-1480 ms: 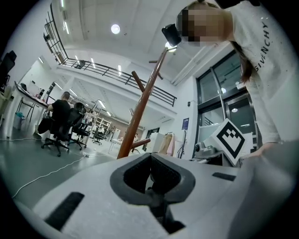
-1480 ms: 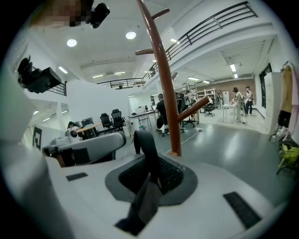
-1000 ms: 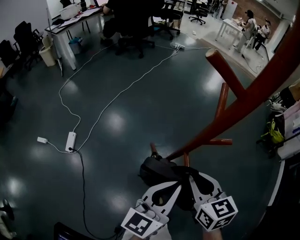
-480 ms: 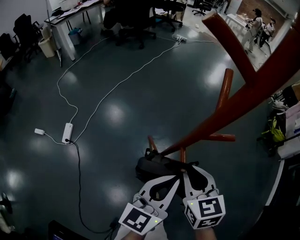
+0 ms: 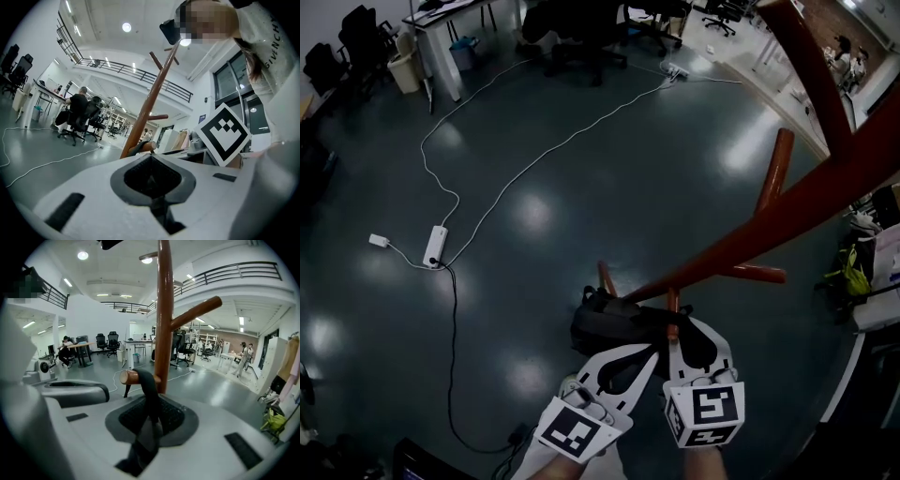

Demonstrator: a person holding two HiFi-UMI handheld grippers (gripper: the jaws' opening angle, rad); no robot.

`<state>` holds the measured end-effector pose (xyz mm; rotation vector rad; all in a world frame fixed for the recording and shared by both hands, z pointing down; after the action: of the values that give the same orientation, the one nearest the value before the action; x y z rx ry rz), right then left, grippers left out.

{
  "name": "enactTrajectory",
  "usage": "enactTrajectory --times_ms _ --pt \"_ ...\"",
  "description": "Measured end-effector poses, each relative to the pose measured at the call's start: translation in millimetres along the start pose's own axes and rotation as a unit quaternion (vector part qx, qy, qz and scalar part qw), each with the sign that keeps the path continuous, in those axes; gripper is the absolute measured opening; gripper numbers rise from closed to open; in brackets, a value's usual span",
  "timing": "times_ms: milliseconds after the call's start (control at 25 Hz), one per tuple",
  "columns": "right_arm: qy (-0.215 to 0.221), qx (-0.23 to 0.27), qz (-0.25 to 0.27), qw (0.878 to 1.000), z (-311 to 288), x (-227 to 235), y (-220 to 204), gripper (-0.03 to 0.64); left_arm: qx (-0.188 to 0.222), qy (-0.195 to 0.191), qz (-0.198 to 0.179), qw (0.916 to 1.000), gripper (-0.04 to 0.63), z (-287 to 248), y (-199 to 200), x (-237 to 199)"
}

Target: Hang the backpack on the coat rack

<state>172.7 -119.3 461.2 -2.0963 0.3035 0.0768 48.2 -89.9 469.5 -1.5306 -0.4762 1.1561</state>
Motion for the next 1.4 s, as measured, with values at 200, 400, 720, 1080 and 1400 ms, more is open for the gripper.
enactTrajectory --times_ms 200,400,720,1080,1400 --pt "-0.012 0.006 0.044 0.999 -7 -4 -1 0.051 -0.003 0.014 0.006 0.9999 0.009 9 -6 -4" --pt "-0.019 0.004 0.070 0.997 -10 -6 0 0.051 0.000 0.016 0.011 0.9998 0.009 14 -6 -4" --pt "-0.032 0.012 0.090 0.995 -13 -9 -5 0.052 -0.003 0.015 0.017 0.9997 0.009 18 -13 -4" --pt "-0.044 0.039 0.111 0.992 5 -14 -14 0.052 -0.001 0.016 0.021 0.9997 0.009 19 -15 0" --pt "0.029 0.027 0.072 0.997 16 -27 -26 0.051 -0.003 0.023 0.025 0.9994 0.009 21 -15 -3"
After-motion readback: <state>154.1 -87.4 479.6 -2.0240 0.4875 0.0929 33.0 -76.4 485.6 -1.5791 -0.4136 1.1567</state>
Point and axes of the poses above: the fingertips, and each gripper's own axes: z backward along the fingers, x to its right, y out of its top, the point moved 8 cm from there along z, backward along the fingers, and after that the axes turned 12 degrees about -y, right-handed, at the moved point
